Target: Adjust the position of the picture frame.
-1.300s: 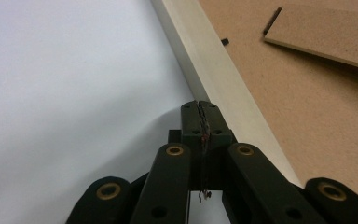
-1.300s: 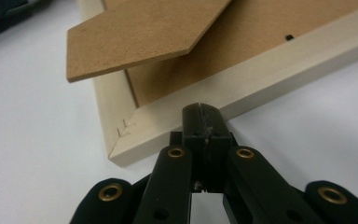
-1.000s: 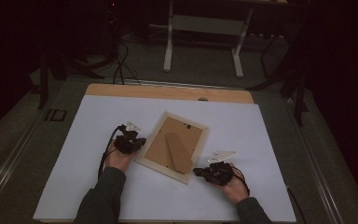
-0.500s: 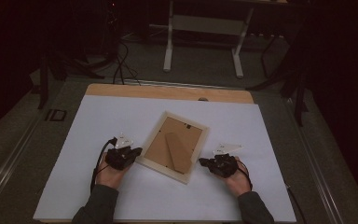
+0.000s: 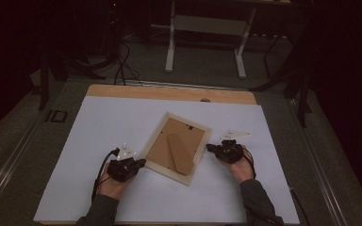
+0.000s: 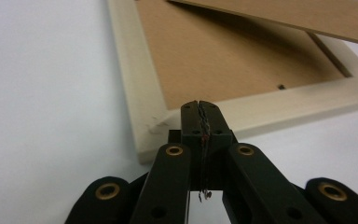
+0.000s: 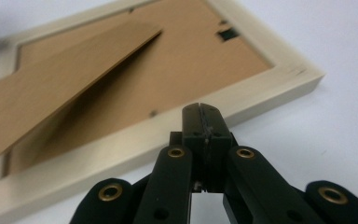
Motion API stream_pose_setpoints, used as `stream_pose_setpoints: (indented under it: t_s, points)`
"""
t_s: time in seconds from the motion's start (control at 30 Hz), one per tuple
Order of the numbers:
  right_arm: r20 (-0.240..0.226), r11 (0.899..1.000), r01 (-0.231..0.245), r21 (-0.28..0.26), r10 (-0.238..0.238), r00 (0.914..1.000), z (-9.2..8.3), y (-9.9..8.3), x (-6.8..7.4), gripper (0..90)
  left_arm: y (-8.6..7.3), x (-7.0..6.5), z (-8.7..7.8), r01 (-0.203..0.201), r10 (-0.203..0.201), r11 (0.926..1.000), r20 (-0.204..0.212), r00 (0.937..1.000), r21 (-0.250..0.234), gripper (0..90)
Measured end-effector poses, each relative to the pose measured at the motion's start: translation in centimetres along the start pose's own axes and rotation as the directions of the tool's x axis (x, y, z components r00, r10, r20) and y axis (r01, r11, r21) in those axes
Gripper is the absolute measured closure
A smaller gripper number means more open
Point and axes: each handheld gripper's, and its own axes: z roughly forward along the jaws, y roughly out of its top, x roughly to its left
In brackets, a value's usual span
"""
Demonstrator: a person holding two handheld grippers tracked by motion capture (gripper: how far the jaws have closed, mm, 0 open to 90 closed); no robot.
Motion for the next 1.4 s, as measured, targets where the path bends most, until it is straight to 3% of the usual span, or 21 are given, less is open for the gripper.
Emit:
stream_pose_setpoints:
  t_s: [0.27, 0.57, 0.8, 0.9, 1.07, 1.4]
  points:
    - [0.044, 0.997, -0.063, -0.042, 0.065, 0.9969, 1.2, 1.7, -2.0, 89.9, -0.5, -0.8, 0.2, -0.031, 0.03, 0.9992, 0.015, 0.9994, 0.024, 90.0]
    - [0.112, 0.991, -0.128, -0.047, 0.133, 0.9848, 2.7, 3.0, -3.9, 89.9, -0.9, -1.0, 0.4, -0.044, 0.044, 0.9977, 0.004, 0.999, 0.052, 90.0]
    - [0.165, 0.979, -0.2, -0.047, 0.205, 0.9648, 3.6, 3.1, -5.7, 89.9, -1.2, -1.2, 0.6, -0.048, 0.048, 0.9964, -0.004, 0.9988, 0.07, 90.0]
    - [0.193, 0.977, -0.209, -0.04, 0.213, 0.9578, 4.1, 3.3, -6.1, 89.9, -1.2, -1.4, 1.0, -0.068, 0.069, 0.994, -0.017, 0.9975, 0.086, 90.0]
    - [0.22, 0.966, -0.252, -0.049, 0.257, 0.941, 4.6, 3.5, -7.0, 89.9, -1.2, -1.4, 1.1, -0.066, 0.067, 0.9946, -0.015, 0.9976, 0.08, 90.0]
    - [0.244, 0.963, -0.269, -0.017, 0.265, 0.9328, 6.1, 4.0, -6.8, 90.0, -1.2, -1.3, 1.1, -0.061, 0.063, 0.9949, -0.014, 0.9979, 0.08, 90.0]
